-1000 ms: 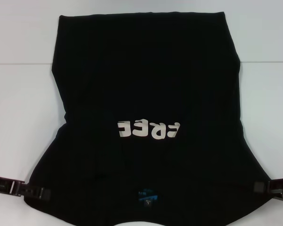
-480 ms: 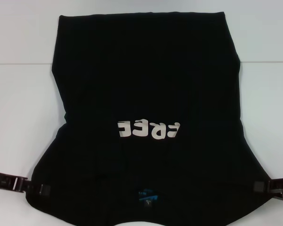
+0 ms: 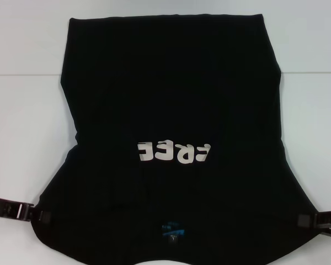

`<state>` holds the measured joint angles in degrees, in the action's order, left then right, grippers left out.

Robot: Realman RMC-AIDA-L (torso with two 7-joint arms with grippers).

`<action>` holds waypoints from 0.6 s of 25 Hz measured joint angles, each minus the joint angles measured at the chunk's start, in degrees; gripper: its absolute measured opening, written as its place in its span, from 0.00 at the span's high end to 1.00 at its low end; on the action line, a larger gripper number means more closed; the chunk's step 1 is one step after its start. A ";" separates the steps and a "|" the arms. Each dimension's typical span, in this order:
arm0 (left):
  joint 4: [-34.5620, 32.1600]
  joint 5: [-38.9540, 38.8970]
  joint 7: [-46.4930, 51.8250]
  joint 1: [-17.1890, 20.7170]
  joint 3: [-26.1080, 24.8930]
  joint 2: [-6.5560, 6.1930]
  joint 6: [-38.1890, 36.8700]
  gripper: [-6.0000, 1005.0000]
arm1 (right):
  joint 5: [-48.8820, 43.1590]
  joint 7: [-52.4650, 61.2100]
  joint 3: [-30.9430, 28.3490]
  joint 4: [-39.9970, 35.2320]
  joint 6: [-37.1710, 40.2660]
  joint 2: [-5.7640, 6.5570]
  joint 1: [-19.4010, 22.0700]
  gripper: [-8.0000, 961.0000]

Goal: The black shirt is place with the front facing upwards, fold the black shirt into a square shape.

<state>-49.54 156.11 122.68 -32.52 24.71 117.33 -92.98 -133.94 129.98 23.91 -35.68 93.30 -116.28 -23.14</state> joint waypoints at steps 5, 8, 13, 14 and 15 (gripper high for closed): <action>-0.04 -0.25 -0.20 0.10 -0.17 -0.07 -0.47 0.87 | 0.00 0.03 0.00 0.00 0.02 0.00 0.06 0.92; -0.23 -0.55 -0.35 0.38 -0.29 -0.14 -0.89 0.96 | -0.01 0.18 -0.30 0.04 0.06 0.00 0.18 0.92; -0.16 -1.74 -1.57 0.94 -1.03 -0.27 -2.48 0.96 | -0.01 0.17 -2.93 0.39 1.42 0.21 0.45 0.92; -0.09 -2.01 -2.08 0.94 -1.79 -0.41 -3.33 0.96 | -0.01 0.22 -3.25 0.81 1.57 0.43 0.46 0.92; -0.07 -2.09 -2.48 0.94 -2.37 -0.48 -3.96 0.96 | 0.00 0.36 -3.57 1.44 1.70 0.71 0.46 0.92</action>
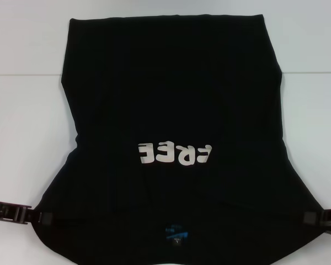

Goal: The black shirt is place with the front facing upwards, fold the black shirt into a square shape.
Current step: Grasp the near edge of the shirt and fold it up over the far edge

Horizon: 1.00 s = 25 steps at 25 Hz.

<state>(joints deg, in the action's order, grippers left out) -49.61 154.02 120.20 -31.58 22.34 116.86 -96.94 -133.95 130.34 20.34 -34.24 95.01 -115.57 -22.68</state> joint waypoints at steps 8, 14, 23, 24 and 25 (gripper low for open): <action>0.48 -1.19 -2.64 0.54 -5.37 -0.45 -5.40 0.96 | -0.14 0.12 -0.39 3.74 2.74 2.16 0.62 0.92; 0.71 -1.50 -3.66 2.30 -9.06 -0.59 -7.04 0.96 | -0.02 0.37 -2.02 4.05 3.85 3.12 2.59 0.92; 0.59 -1.54 -5.86 3.69 -15.96 -1.03 -10.15 0.96 | 0.01 -1.09 -7.19 5.68 6.09 4.77 5.11 0.92; 0.62 -1.56 -6.18 3.74 -16.63 -1.09 -10.41 0.96 | 0.01 -1.40 -7.50 5.93 6.64 4.78 5.10 0.92; 0.66 -1.56 -6.51 3.85 -17.27 -1.16 -10.52 0.96 | 0.01 -1.63 -7.72 6.12 7.28 4.79 5.02 0.92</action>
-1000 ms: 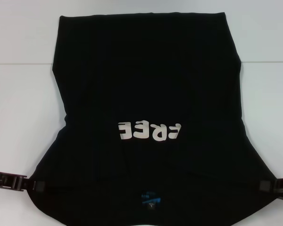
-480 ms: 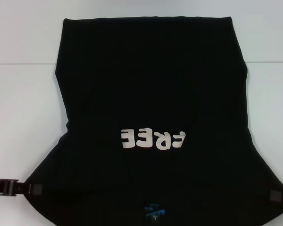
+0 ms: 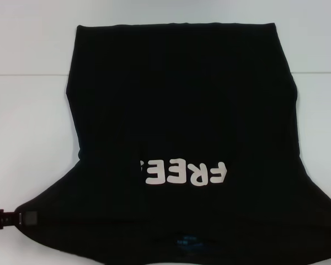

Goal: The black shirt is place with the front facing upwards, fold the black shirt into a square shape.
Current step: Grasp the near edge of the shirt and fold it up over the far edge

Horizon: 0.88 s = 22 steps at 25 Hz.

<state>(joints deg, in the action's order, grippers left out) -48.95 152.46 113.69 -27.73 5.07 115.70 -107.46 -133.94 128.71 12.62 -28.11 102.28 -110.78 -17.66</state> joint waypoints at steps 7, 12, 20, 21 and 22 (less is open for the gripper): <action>0.09 -0.04 -2.93 1.32 -4.99 -0.32 -1.91 0.96 | 0.00 -0.16 -0.55 0.16 3.05 -0.41 -0.91 0.92; -0.48 -0.17 -4.46 2.52 -8.63 -0.74 -3.52 0.96 | 0.14 -0.20 -0.66 0.27 4.60 -0.53 -0.85 0.92; -1.18 -3.22 -7.02 4.62 -11.54 -1.01 -6.86 0.96 | 0.32 -1.46 -0.67 0.92 6.11 -0.88 -0.38 0.92; -1.06 -3.42 -7.44 4.81 -11.57 -0.94 -7.25 0.96 | 0.33 -1.86 -0.67 0.95 6.53 -0.97 -0.37 0.92; -0.85 -3.67 -8.06 5.07 -11.61 -0.85 -7.75 0.96 | 0.34 -2.27 -0.67 1.01 6.83 -1.03 -0.35 0.92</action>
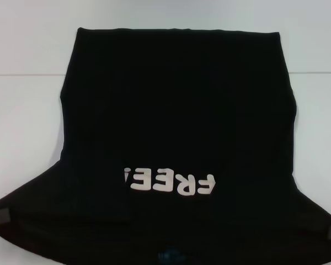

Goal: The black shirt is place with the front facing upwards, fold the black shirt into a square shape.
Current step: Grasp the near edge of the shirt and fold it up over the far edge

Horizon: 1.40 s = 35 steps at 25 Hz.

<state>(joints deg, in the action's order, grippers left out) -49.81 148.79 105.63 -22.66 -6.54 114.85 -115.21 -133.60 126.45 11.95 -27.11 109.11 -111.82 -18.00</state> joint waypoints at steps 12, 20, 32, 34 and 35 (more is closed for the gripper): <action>2.07 -11.08 -0.98 1.02 -0.65 -0.25 -3.48 0.96 | 2.31 -3.64 -2.76 0.85 3.71 1.29 0.17 0.92; 4.09 -19.87 1.06 -0.34 -1.88 -0.86 -1.84 0.96 | 9.37 -4.47 -3.08 3.50 4.28 2.47 0.10 0.92; 10.65 -21.83 -0.24 -4.58 -0.79 -1.28 6.84 0.96 | 13.66 -3.05 -3.16 3.53 0.80 3.15 -4.04 0.92; 11.79 -22.13 -0.94 -5.52 -0.41 -1.30 8.62 0.96 | 13.71 -3.05 -3.26 3.52 -0.25 3.41 -4.59 0.92; 12.21 -22.40 -1.32 -5.94 -0.15 -1.30 9.35 0.96 | 13.76 -3.05 -3.42 3.52 -0.77 3.48 -4.85 0.92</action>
<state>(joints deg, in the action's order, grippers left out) -37.60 126.39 104.31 -28.60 -6.69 113.55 -105.86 -119.84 123.40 8.53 -23.59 108.33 -108.34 -22.85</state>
